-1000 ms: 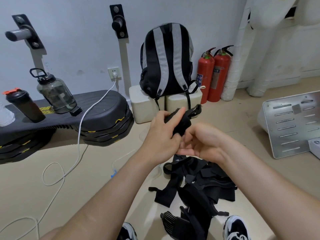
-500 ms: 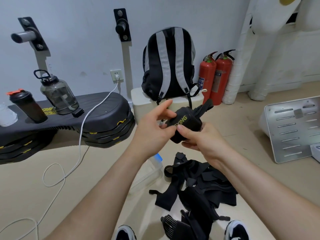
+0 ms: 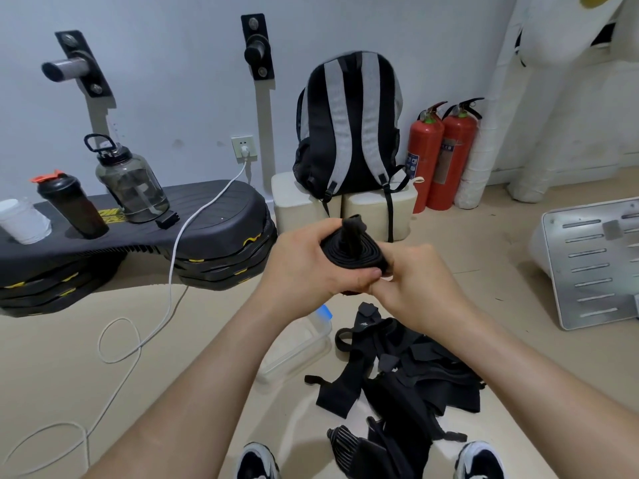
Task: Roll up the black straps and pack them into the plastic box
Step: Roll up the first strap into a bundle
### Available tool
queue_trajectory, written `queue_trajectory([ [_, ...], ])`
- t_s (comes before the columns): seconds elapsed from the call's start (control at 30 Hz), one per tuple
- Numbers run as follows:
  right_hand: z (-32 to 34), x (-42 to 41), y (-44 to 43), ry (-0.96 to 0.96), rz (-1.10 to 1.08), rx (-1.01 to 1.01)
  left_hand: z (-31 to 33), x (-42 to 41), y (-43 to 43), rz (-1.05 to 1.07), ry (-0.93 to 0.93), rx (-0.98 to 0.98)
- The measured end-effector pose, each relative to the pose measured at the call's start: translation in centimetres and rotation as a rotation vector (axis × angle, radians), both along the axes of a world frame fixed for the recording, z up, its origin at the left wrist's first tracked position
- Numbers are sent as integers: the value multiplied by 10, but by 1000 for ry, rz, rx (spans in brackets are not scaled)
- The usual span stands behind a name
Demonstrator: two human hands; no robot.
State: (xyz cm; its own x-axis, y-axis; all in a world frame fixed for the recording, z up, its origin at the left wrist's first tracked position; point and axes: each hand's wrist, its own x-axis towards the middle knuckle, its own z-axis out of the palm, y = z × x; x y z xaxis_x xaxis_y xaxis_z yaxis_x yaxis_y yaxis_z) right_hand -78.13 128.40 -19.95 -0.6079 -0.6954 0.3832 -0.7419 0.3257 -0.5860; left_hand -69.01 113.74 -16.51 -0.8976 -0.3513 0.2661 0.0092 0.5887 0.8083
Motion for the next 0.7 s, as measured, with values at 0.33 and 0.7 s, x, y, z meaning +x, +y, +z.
queue_trajectory([
  [0.33, 28, 22, -12, -570, -13, -379, 22, 17, -10, 62, -83, 335],
  [0.7, 1, 42, -68, -552, 177, 290, -12, 50, -82, 104, -373, -480],
])
